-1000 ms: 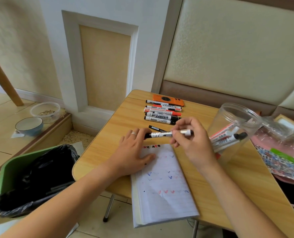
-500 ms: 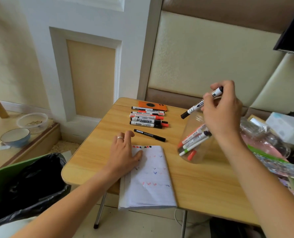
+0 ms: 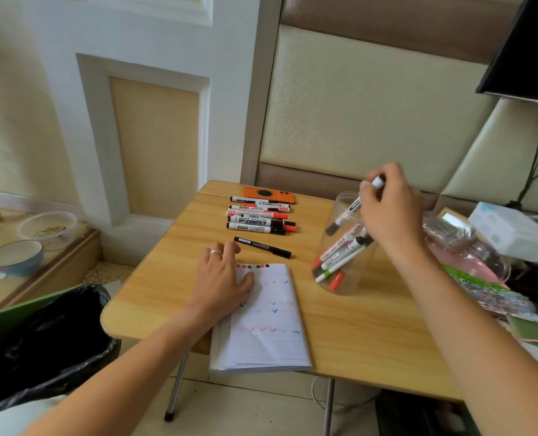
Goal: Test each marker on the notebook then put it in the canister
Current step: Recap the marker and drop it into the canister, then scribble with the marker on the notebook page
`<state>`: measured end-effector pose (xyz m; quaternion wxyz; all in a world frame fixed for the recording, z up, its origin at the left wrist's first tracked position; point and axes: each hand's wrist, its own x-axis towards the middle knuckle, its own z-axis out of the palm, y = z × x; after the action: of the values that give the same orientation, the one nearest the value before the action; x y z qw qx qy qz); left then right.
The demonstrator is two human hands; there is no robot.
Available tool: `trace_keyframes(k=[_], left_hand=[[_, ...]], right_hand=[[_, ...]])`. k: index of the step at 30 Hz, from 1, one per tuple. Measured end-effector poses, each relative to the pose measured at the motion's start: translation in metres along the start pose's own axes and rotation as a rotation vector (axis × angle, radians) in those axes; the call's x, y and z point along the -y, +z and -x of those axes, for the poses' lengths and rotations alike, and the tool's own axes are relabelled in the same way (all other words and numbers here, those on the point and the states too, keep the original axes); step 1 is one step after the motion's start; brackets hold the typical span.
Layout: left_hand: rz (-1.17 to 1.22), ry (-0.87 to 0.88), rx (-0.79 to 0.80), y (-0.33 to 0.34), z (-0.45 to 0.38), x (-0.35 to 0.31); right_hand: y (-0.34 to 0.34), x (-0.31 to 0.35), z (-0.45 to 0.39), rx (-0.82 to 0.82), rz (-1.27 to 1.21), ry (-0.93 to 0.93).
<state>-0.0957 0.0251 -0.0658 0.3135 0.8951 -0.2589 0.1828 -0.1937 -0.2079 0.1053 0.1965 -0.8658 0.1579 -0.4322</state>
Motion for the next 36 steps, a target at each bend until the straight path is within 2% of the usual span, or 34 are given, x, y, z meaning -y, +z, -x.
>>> trace_keyframes(k=[4,12,16,19,21,26,28,30,32,34,36], left_hand=[[-0.025,-0.022,0.026,0.001,0.0,0.0],[-0.082,-0.036,0.12,-0.003,0.0,0.0],[-0.084,-0.022,0.214,-0.012,-0.003,0.005],[-0.119,0.013,0.283,-0.016,-0.001,0.01],[-0.165,0.052,0.293,-0.014,0.002,0.013],[-0.155,0.072,0.283,-0.014,0.005,0.016],[-0.152,0.07,0.284,-0.015,0.006,0.017],[-0.129,0.06,0.289,-0.015,0.007,0.017],[-0.116,0.053,0.29,-0.014,0.006,0.016],[-0.108,0.044,0.289,-0.014,0.007,0.015],[-0.099,0.044,0.282,-0.013,0.007,0.015]], right_hand=[[0.014,-0.007,0.004,0.264,0.202,0.003],[0.013,0.001,-0.002,0.477,0.361,0.04],[0.012,0.0,-0.006,0.521,0.345,0.059],[0.015,-0.002,-0.007,0.466,0.259,0.088],[0.017,-0.004,-0.007,0.437,0.288,0.09],[0.02,-0.001,-0.008,0.506,0.381,0.056],[0.019,0.005,-0.007,0.473,0.393,0.067],[0.021,0.011,-0.001,0.355,0.417,0.024],[0.027,0.018,0.007,0.136,0.449,-0.127],[0.037,0.028,0.015,-0.044,0.364,-0.329],[0.049,0.037,0.02,-0.054,0.23,-0.498]])
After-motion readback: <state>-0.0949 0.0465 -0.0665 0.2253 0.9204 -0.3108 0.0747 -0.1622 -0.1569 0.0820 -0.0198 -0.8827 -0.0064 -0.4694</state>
